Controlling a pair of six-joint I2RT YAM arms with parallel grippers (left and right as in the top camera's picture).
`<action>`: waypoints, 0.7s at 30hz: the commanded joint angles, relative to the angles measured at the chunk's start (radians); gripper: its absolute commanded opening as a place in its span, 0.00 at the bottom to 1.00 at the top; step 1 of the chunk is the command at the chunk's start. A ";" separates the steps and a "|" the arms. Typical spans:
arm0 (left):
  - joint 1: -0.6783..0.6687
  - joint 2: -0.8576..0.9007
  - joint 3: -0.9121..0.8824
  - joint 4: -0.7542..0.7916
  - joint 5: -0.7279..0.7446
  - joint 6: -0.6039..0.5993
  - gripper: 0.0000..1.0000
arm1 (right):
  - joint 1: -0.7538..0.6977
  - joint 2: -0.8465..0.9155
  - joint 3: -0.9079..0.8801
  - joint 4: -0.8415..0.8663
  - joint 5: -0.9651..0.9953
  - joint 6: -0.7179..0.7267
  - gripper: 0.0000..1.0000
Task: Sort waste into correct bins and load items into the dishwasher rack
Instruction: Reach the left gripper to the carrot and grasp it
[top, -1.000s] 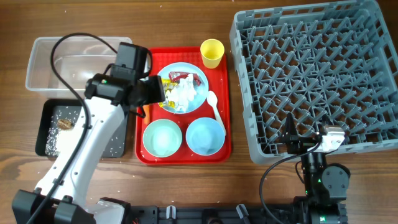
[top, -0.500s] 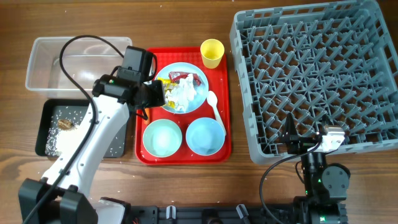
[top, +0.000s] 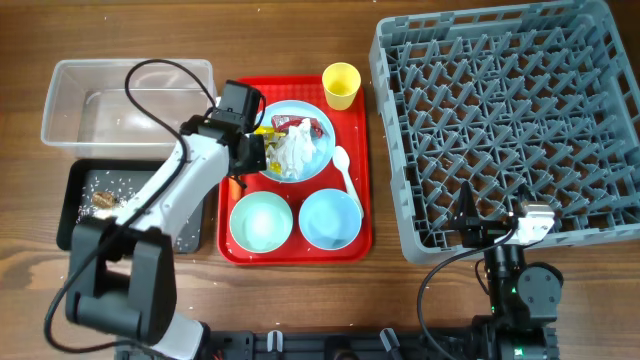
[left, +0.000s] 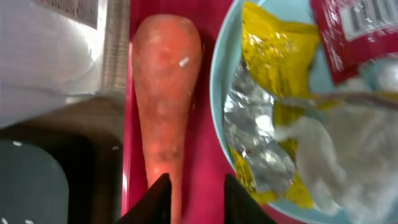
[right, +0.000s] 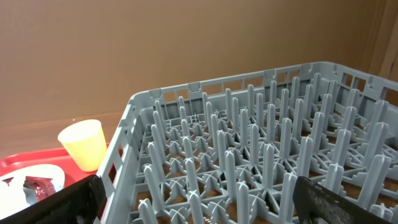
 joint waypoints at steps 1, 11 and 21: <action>-0.002 0.034 -0.006 0.039 -0.077 -0.010 0.31 | 0.004 -0.006 -0.003 0.003 -0.009 0.009 1.00; -0.002 0.117 -0.006 0.107 -0.143 -0.043 0.45 | 0.004 -0.006 -0.003 0.003 -0.009 0.009 1.00; -0.002 0.145 -0.008 0.140 -0.166 -0.043 0.45 | 0.004 -0.006 -0.003 0.003 -0.009 0.009 0.99</action>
